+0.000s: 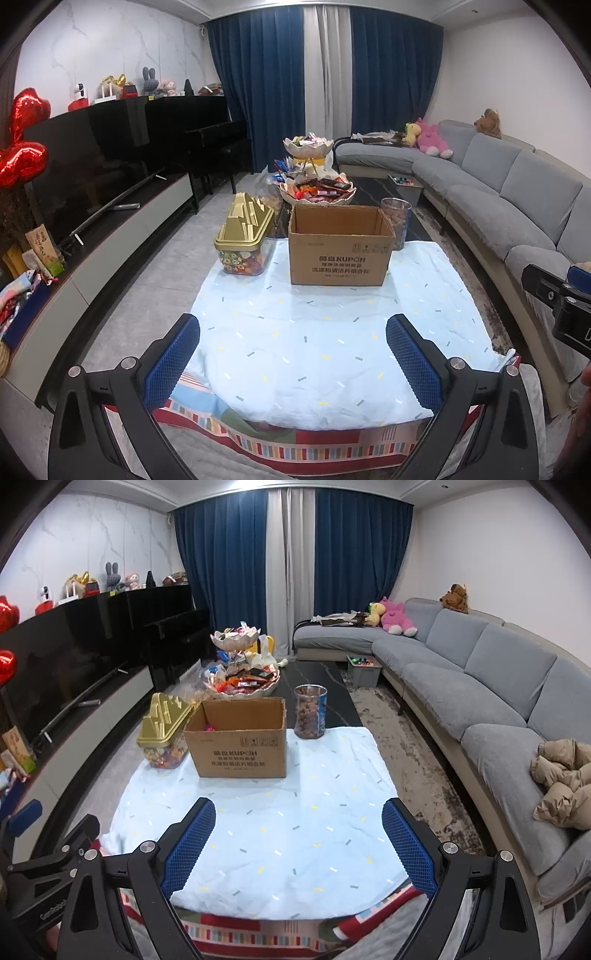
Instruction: Organize snacks
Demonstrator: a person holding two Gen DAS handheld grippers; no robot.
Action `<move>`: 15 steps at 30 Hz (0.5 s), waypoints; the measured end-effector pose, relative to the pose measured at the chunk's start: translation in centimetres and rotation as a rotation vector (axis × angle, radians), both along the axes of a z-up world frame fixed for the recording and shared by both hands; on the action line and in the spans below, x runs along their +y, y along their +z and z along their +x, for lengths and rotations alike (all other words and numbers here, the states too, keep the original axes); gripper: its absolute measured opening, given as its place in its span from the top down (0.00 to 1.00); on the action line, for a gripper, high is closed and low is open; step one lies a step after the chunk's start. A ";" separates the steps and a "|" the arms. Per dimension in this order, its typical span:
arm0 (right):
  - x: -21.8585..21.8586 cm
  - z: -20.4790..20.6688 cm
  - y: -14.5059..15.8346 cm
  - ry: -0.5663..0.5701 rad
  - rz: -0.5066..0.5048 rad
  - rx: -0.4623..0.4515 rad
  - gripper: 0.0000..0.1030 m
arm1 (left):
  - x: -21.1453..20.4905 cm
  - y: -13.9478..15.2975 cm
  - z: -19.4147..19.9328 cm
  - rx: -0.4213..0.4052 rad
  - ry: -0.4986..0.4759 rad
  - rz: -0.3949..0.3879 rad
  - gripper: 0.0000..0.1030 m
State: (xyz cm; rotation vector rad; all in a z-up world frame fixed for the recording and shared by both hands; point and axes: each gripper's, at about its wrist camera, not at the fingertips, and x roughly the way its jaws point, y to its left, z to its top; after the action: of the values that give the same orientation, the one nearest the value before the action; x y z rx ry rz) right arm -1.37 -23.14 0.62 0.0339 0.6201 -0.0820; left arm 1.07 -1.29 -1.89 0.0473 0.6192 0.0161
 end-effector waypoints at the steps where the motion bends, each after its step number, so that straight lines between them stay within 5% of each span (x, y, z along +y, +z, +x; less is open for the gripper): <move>1: -0.1 -0.1 0.1 -0.002 0.004 -0.003 0.10 | 0.0 0.0 -0.1 -0.004 0.000 0.002 0.00; 15: 0.0 -1.0 0.5 -0.005 0.004 -0.027 0.10 | 0.0 -0.1 -0.4 -0.010 -0.002 0.001 0.00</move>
State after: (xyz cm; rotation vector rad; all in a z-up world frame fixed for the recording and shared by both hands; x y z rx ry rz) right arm -2.34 -23.19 1.11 0.0400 0.5932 -0.0853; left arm 0.63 -1.28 -1.94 0.0491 0.6097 0.0145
